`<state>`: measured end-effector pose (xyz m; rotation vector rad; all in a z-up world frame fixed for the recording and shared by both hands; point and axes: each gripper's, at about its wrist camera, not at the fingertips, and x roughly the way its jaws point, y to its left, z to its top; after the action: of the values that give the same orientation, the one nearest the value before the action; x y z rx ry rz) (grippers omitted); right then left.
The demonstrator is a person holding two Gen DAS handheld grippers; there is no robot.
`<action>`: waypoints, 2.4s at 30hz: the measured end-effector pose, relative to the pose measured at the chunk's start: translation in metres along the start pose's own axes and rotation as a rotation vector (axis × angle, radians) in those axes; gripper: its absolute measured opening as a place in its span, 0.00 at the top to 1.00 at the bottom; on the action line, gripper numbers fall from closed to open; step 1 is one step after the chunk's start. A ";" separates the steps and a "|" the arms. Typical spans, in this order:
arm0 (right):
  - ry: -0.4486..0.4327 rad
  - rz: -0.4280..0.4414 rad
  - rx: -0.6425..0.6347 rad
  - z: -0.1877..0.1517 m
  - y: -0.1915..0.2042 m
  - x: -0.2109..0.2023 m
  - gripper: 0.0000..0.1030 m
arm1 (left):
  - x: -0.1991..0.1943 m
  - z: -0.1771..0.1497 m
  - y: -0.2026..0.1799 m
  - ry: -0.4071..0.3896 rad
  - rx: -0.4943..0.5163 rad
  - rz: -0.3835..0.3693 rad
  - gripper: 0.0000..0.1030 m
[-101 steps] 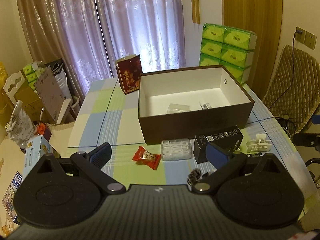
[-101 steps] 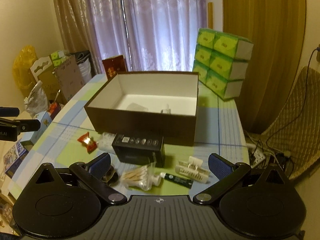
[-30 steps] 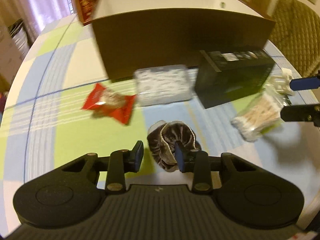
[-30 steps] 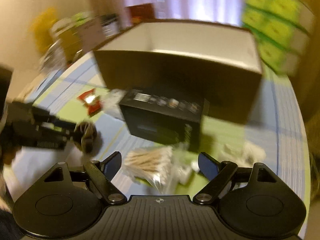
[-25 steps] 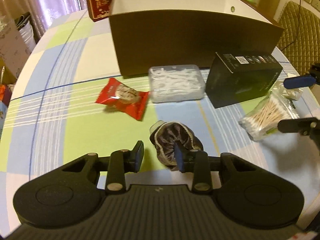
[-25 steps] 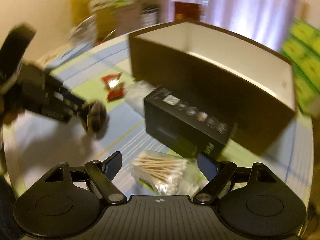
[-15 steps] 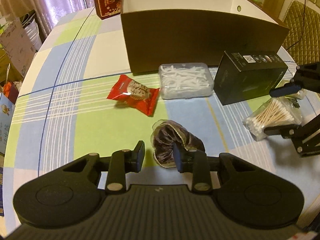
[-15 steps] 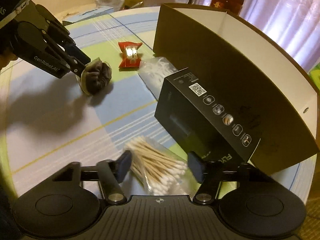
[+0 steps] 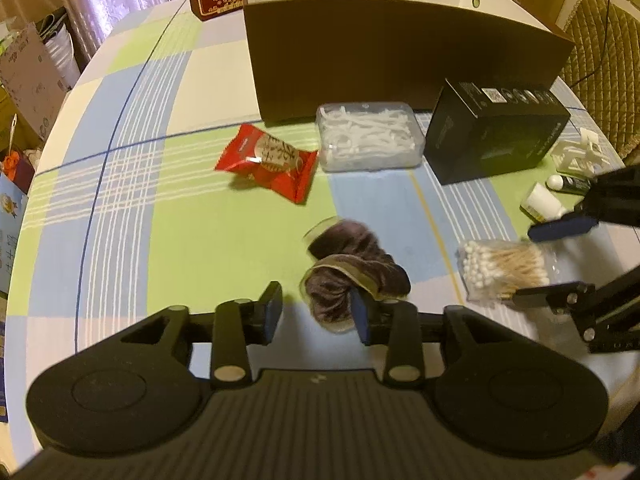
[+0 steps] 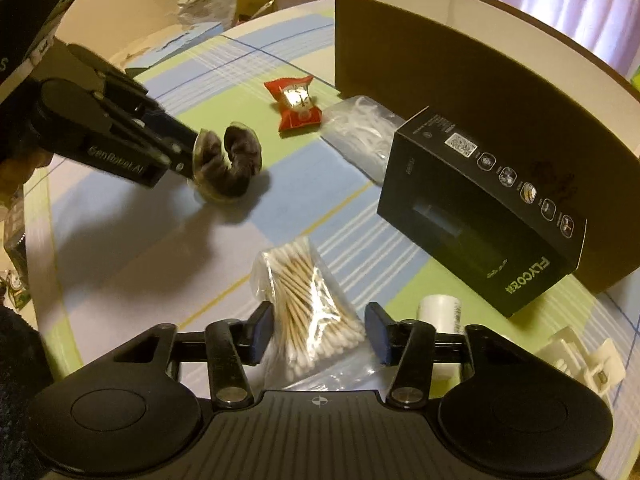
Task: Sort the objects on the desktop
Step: 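Close right tool on cotton swab bag while left tool holds the pouch, then carry the pouch and swab bag with both tools over the brown box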
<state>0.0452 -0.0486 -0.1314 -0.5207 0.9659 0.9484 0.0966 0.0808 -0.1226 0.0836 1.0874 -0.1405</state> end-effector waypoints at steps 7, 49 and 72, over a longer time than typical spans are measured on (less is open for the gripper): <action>-0.021 0.005 -0.040 0.001 0.009 0.011 0.45 | -0.007 -0.007 0.000 -0.005 0.030 -0.015 0.49; 0.018 -0.134 0.320 -0.035 -0.021 -0.022 0.73 | 0.015 0.006 -0.031 -0.005 0.053 -0.045 0.79; -0.240 -0.230 0.098 -0.009 0.000 -0.066 0.76 | -0.038 0.039 -0.036 -0.142 0.060 -0.085 0.79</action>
<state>0.0258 -0.0843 -0.0792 -0.4142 0.7147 0.7340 0.1074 0.0425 -0.0704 0.0799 0.9450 -0.2523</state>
